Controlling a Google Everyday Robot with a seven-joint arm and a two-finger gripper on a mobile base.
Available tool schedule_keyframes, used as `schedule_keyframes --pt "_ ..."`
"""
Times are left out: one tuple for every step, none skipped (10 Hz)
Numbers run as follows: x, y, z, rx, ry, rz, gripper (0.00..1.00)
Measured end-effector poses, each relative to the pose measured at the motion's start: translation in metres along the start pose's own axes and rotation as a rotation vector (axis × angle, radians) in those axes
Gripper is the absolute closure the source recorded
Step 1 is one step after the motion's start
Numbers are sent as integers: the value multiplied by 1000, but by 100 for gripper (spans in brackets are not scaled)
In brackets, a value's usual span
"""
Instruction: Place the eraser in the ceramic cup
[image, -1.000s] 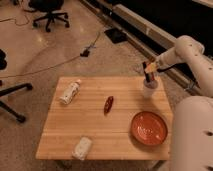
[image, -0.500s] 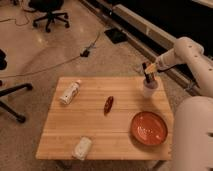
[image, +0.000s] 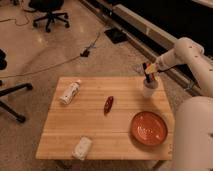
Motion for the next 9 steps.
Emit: schedule_keyframes --pt "-1 1 -1 -9 -11 4 52" --pt "-1 2 -1 -14 -17 7 42" --pt "-1 2 -2 -15 -22 8 34" --pt "-1 2 -2 -15 -29 11 23" --pt "-3 2 -2 -11 -37 14 20" --pt "-4 1 -2 -7 -43 16 20" --pt "-6 0 -1 0 -52 17 20" --pt "-8 -2 1 5 -60 15 20" --pt "-8 -3 2 6 -63 15 20"
